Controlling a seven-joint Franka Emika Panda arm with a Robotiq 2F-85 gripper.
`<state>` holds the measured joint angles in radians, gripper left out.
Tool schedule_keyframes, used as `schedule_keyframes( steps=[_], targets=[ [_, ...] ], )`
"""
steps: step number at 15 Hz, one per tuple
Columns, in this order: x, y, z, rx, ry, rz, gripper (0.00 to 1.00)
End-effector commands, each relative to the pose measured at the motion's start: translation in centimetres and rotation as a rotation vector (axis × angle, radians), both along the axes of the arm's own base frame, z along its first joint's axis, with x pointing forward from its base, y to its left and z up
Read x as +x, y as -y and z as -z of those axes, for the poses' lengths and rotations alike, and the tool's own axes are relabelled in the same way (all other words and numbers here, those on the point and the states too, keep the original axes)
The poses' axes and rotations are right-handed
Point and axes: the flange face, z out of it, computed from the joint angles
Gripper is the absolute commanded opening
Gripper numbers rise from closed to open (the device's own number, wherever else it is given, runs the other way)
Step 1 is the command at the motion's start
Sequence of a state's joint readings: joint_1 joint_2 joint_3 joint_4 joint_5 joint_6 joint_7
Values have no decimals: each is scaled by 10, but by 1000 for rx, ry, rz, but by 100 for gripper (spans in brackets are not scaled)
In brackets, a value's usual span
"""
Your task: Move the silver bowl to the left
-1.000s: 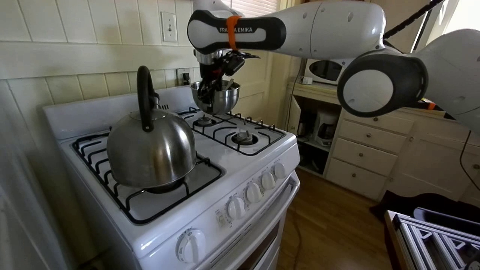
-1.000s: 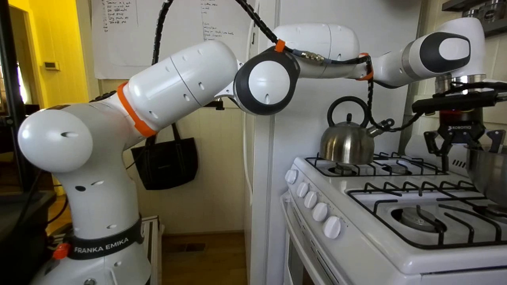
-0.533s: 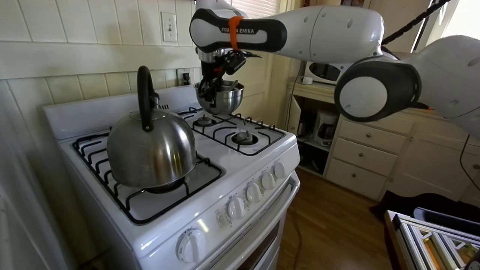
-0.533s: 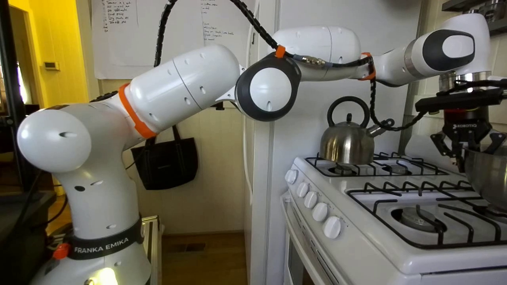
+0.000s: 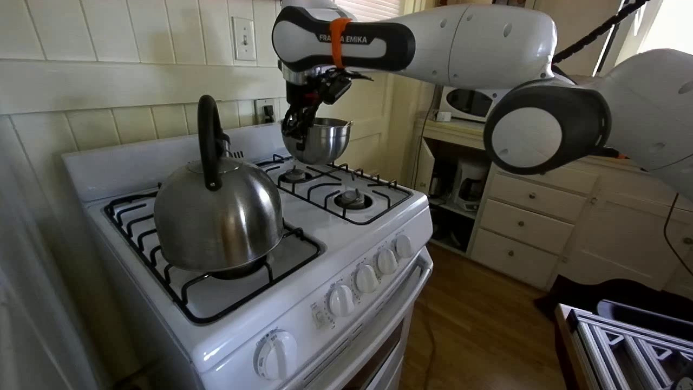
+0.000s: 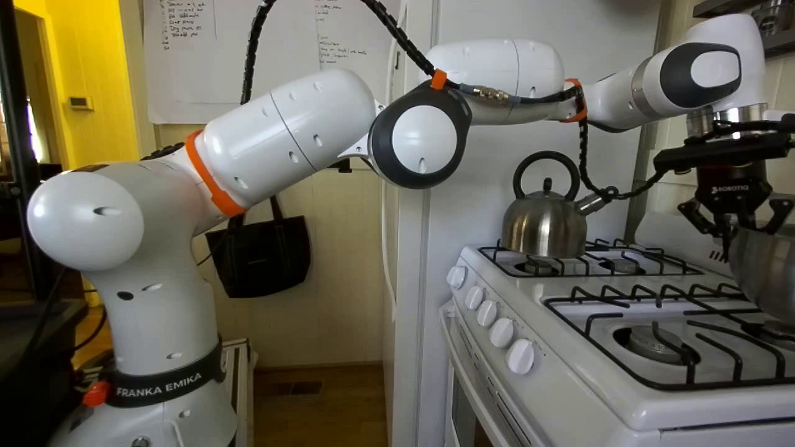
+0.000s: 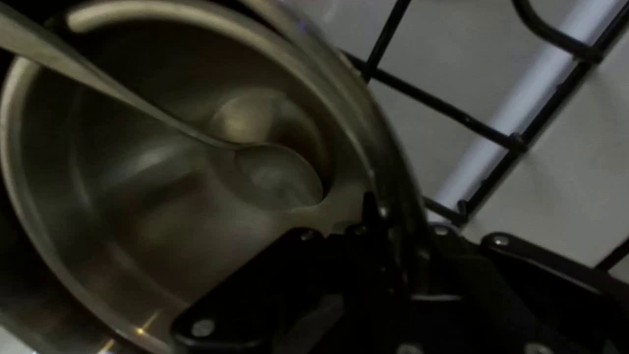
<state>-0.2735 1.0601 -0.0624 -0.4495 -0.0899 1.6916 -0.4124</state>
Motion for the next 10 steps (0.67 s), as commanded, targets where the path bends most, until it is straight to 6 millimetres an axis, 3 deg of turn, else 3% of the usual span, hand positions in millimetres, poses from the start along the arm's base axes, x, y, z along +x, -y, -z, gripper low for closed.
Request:
schedule_keyframes(
  steps=[1, 5, 10],
  targets=[
    [3, -5, -38, -84, 61, -156, 3],
    [10, -16, -60, -197, 95, -289, 3],
    [20, -37, -65, -283, 87, -494, 3]
  ],
)
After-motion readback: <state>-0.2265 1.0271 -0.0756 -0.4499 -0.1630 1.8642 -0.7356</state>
